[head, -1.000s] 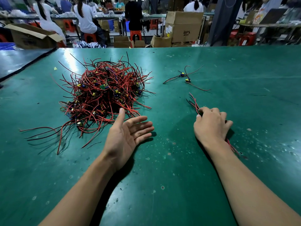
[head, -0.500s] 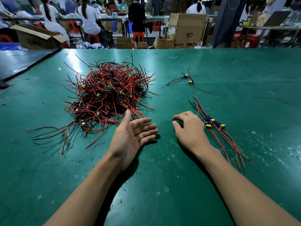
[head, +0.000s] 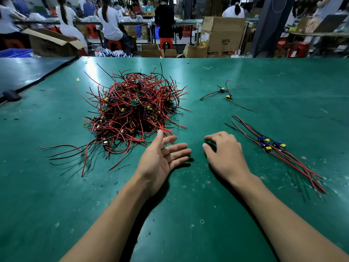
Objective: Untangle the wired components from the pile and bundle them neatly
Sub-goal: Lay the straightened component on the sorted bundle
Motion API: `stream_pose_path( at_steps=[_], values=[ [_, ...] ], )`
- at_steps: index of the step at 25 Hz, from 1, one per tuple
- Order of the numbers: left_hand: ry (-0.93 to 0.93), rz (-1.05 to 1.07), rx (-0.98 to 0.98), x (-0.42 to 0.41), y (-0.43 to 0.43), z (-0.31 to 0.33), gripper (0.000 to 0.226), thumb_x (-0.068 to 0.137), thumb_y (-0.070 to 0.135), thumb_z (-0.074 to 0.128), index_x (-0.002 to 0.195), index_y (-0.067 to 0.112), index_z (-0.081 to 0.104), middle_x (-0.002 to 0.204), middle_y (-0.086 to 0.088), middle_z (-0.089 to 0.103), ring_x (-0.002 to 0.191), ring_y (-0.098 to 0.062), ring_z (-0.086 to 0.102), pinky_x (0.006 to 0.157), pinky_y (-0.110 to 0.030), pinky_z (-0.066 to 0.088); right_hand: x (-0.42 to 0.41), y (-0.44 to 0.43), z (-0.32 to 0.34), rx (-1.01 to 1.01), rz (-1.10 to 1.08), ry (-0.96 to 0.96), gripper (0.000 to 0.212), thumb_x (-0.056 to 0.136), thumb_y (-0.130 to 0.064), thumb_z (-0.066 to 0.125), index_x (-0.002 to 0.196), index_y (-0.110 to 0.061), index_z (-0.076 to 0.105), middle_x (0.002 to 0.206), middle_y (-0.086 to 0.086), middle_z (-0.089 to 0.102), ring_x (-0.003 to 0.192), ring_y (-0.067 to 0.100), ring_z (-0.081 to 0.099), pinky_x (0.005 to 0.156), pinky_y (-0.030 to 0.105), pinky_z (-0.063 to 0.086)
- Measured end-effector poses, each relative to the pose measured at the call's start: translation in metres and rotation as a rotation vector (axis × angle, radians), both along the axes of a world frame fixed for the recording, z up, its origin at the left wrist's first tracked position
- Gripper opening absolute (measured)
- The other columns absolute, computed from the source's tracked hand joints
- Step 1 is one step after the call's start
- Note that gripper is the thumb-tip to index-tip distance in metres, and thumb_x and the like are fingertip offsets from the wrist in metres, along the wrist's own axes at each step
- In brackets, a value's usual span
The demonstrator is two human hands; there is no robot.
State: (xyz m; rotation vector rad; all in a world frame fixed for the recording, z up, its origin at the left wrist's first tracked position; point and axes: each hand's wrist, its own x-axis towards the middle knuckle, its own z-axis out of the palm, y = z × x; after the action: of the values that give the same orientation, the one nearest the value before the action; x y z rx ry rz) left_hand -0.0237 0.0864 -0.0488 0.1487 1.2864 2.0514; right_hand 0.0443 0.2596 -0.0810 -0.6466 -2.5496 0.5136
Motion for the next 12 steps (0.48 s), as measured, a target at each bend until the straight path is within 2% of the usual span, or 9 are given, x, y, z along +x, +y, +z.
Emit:
stream_pose_path(
  at_steps=[4,7,9,12],
  values=[
    [-0.117,0.05,0.072,-0.006,0.0,0.001,0.051,0.103,0.045,0.033,0.136,0.007,0.037,0.119,-0.031,0.061,0.101,-0.036,0.067,0.083,-0.042,0.057,-0.016,-0.032,0.002,0.035,0.278,0.016,0.024,0.09,-0.016,0.059,0.111,-0.017,0.072,0.109,0.004,0.069,0.108,0.026,0.057,0.096,0.039,0.046],
    [-0.168,0.087,0.111,-0.01,-0.002,-0.001,0.055,0.103,0.044,0.033,0.141,0.005,0.035,0.122,-0.03,0.058,0.11,-0.036,0.064,0.083,-0.045,0.057,-0.037,-0.036,0.007,-0.115,0.161,0.095,0.023,0.09,-0.02,0.062,0.111,-0.021,0.072,0.112,0.002,0.071,0.103,0.023,0.064,0.094,0.037,0.051],
    [-0.189,0.085,0.114,-0.012,-0.003,-0.002,0.056,0.103,0.045,0.033,0.143,0.006,0.035,0.124,-0.03,0.056,0.113,-0.036,0.061,0.082,-0.044,0.055,-0.059,-0.033,0.012,-0.174,0.032,0.11,0.024,0.094,-0.027,0.061,0.116,-0.023,0.071,0.12,0.001,0.067,0.108,0.024,0.063,0.095,0.037,0.05],
    [-0.213,0.065,0.11,-0.016,-0.004,-0.002,0.054,0.102,0.047,0.033,0.14,0.009,0.037,0.125,-0.029,0.055,0.113,-0.036,0.061,0.083,-0.046,0.054,-0.097,-0.031,0.019,-0.135,-0.065,-0.055,0.035,0.096,-0.034,0.059,0.13,-0.026,0.063,0.134,0.002,0.061,0.121,0.028,0.058,0.096,0.037,0.047]
  ],
)
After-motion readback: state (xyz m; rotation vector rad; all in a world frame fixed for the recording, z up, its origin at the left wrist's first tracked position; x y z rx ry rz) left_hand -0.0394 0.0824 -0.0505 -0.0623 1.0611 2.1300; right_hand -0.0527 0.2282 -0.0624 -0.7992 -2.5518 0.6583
